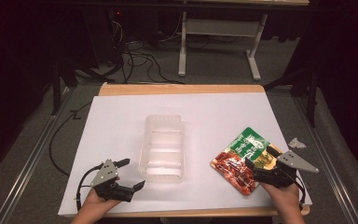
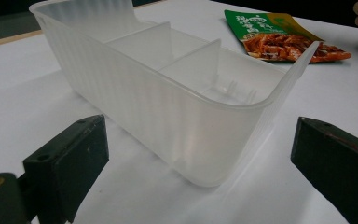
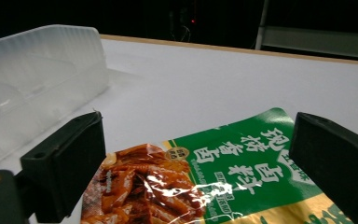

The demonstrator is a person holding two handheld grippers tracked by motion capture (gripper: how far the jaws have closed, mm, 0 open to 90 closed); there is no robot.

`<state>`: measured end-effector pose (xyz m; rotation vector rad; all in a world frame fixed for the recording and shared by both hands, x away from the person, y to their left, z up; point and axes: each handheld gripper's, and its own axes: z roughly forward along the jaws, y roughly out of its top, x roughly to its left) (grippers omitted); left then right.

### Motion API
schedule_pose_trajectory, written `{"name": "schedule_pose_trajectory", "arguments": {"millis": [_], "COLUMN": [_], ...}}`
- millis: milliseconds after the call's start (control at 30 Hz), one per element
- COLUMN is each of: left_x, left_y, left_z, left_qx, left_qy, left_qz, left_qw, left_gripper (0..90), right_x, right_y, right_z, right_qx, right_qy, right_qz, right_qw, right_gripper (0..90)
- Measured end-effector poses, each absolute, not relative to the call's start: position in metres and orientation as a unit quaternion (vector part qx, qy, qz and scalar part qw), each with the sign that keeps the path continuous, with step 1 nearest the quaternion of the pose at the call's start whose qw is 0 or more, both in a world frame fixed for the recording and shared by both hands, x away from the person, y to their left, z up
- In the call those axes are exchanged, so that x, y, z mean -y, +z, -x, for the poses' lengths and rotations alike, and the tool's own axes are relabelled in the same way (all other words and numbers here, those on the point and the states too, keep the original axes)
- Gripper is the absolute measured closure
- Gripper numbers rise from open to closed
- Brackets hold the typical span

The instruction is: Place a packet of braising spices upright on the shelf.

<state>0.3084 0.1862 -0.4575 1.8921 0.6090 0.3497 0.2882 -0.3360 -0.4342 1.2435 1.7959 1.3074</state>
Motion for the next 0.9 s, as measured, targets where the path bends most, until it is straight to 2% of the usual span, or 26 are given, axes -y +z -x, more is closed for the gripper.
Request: {"name": "schedule_pose_trajectory", "arguments": {"millis": [300,533,900], "left_x": [-0.187,-0.186,-0.187], "left_y": [-0.458,-0.46,-0.458], "left_z": [-0.309,-0.31,-0.309], "left_qx": [-0.258,-0.258,-0.26], "left_qy": [0.145,0.141,0.144], "left_qz": [-0.794,-0.796,-0.794], "left_qw": [0.53,0.529,0.531], "left_gripper": [4.7,4.7,4.7], "right_x": [0.358,0.381,0.415], "right_y": [-0.44,-0.448,-0.455], "right_z": [-0.3,-0.307,-0.31], "right_qx": [-0.67,-0.662,-0.634], "right_qy": [0.47,0.452,0.445], "right_qz": [-0.496,-0.52,-0.562], "right_qw": [0.292,0.295,0.289], "right_gripper": [5.7,11.2,10.3]}}
